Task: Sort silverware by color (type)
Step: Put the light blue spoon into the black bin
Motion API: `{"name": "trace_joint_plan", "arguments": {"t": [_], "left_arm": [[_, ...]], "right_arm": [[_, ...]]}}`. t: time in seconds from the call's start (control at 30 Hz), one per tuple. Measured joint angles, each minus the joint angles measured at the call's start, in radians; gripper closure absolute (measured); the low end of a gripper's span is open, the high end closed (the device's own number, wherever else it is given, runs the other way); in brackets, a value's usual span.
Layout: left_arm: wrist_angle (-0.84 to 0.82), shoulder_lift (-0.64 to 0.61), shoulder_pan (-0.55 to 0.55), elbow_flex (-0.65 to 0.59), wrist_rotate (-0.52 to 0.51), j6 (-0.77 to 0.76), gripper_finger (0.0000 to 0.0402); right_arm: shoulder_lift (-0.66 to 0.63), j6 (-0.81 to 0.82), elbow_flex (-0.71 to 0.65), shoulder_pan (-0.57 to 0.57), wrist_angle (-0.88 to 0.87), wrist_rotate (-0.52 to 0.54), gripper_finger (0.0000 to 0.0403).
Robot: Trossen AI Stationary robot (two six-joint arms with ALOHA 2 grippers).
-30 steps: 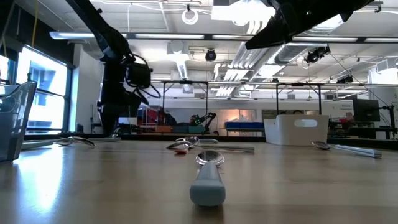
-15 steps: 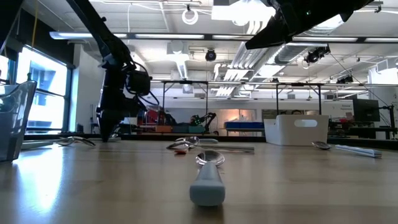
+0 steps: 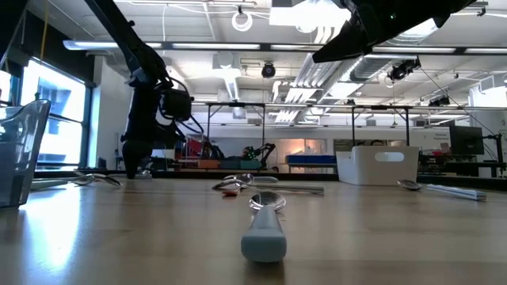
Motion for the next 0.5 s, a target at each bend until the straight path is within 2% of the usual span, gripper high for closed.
{"name": "trace_joint_plan", "arguments": {"t": [0.3,0.5], "left_arm": [[-0.100,-0.123,-0.077,0.000,-0.007,-0.048,0.0385],[-0.210,-0.277,-0.258,0.002,0.053,-0.191,0.0385]], "right_arm": [[0.000,0.000,0.000,0.000,0.000,0.000,0.0284],[0.000,0.000,0.000,0.000,-0.001,0.000,0.0284]]}}
